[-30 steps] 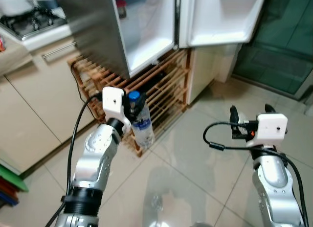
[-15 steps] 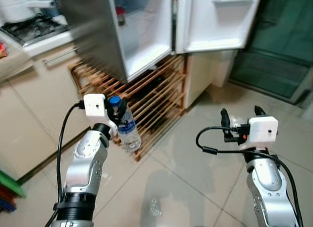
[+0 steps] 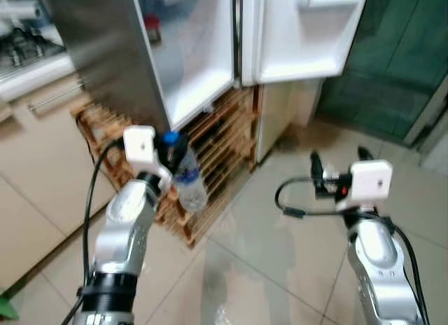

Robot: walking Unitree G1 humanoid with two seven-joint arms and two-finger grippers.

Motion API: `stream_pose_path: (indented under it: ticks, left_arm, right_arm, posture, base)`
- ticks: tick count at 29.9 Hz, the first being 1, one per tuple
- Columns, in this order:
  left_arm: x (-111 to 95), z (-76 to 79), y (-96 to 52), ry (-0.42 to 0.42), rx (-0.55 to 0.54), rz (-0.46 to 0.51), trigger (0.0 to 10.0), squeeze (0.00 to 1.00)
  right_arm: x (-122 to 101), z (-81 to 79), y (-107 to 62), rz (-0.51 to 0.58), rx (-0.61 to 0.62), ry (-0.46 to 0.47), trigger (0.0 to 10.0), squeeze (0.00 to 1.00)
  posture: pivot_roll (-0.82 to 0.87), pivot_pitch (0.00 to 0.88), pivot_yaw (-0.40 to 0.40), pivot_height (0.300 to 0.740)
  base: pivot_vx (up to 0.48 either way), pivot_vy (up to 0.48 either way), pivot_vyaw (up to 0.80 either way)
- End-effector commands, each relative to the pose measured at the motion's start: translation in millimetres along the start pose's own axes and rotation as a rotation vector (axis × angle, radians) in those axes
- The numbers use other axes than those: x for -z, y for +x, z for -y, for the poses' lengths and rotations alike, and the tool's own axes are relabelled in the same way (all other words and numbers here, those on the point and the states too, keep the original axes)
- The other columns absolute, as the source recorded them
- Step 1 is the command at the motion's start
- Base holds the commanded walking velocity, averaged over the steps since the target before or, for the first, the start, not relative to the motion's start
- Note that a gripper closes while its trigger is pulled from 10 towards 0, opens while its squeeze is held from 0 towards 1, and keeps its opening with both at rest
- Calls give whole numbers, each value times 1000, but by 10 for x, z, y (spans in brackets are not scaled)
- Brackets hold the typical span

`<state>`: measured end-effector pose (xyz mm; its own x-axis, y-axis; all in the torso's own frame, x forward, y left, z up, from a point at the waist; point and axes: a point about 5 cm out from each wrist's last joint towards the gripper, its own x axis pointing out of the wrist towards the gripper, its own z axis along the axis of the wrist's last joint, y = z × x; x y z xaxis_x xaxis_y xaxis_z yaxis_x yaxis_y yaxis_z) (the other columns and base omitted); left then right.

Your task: Restocking fridge

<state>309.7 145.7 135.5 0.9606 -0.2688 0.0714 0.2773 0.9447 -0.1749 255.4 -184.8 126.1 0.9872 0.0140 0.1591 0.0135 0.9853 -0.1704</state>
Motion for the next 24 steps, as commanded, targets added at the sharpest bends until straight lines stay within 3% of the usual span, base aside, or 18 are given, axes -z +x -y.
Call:
stream_pose_path:
  ticks: [1, 4, 22, 24]
  left_arm:
    - [-92, 158, 70, 11, 80, 42, 10000, 0]
    - [-86, 225, 64, 13, 118, 41, 10000, 0]
    - [-105, 283, 90, 11, 165, 45, 10000, 0]
    - [-100, 287, 92, 6, 161, 44, 10000, 0]
  right_arm:
    - [-3, 71, -4, 2, 19, -9, 10000, 0]
    - [12, 71, 12, -9, 20, -15, 10000, 0]
    - [6, 72, 34, 1, 34, -1, 10000, 0]
    - [4, 68, 33, 3, 30, -5, 10000, 0]
  posture:
    - [-179, 0, 90, 740]
    - [-179, 0, 90, 740]
    - [-181, 0, 95, 740]
    - [-181, 0, 95, 740]
  base:
    - [458, 0, 0]
    - [458, 0, 0]
    - [457, 0, -780]
    - [454, 0, 0]
